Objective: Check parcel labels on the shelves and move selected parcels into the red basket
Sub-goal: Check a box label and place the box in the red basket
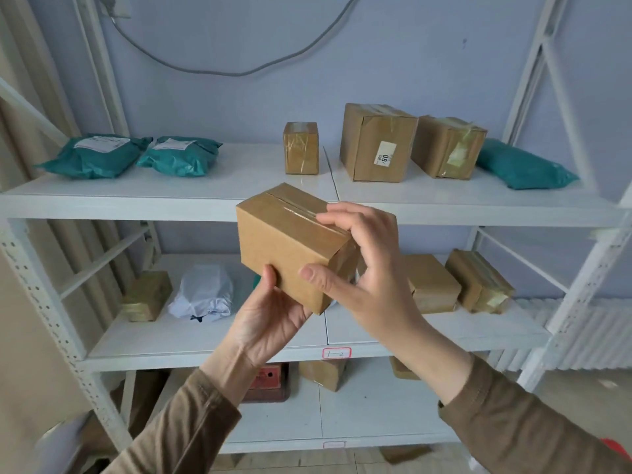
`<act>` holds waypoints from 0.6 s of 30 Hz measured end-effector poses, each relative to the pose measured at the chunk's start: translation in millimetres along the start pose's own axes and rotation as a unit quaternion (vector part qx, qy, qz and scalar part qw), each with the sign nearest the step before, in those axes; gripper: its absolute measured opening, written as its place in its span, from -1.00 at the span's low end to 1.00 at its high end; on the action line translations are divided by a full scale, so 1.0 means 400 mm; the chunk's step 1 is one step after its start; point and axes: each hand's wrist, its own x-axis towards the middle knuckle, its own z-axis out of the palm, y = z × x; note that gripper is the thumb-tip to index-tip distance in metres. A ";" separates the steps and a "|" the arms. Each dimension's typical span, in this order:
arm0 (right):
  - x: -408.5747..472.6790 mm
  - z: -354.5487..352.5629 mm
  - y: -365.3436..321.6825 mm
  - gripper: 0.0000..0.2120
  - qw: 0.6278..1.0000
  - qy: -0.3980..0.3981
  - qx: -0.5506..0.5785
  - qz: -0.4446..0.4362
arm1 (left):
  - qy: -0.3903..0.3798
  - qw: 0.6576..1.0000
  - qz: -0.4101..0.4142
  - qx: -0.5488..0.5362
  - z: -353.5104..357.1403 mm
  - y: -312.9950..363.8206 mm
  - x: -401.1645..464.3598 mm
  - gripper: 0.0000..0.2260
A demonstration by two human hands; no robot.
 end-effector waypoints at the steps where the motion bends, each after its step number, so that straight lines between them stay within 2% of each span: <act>1: -0.009 -0.004 0.007 -0.47 1.000 0.002 0.008 0.007 | -0.002 1.000 0.011 0.023 0.000 0.000 0.003 -0.23; 3: -0.028 -0.010 0.033 -0.48 0.998 0.002 0.045 0.049 | 0.022 0.990 0.046 0.130 0.003 0.007 0.012 -0.23; 4: -0.036 -0.013 0.045 -0.48 0.994 0.002 0.075 0.080 | 0.051 0.974 0.068 0.208 0.006 0.014 0.017 -0.19; 6: -0.047 -0.014 0.067 -0.49 0.972 0.009 0.156 0.177 | 0.097 0.915 0.112 0.375 0.007 0.035 0.028 -0.13; 8: -0.053 -0.012 0.087 -0.46 0.912 0.012 0.254 0.321 | 0.099 0.819 0.160 0.542 0.009 0.060 0.039 -0.15; 11: -0.070 0.001 0.147 -0.21 0.822 -0.030 0.336 0.458 | 0.070 0.586 0.235 0.772 0.015 0.090 0.054 -0.12; 13: -0.074 0.008 0.175 -0.13 0.769 -0.052 0.389 0.504 | 0.044 0.463 0.255 0.848 0.026 0.090 0.063 -0.11; 15: -0.074 0.013 0.196 -0.12 0.718 -0.066 0.438 0.537 | 0.024 0.387 0.261 0.884 0.026 0.085 0.073 -0.12; 18: -0.071 0.014 0.211 -0.16 0.667 -0.106 0.496 0.546 | -0.019 0.323 0.277 0.905 0.002 0.079 0.081 -0.18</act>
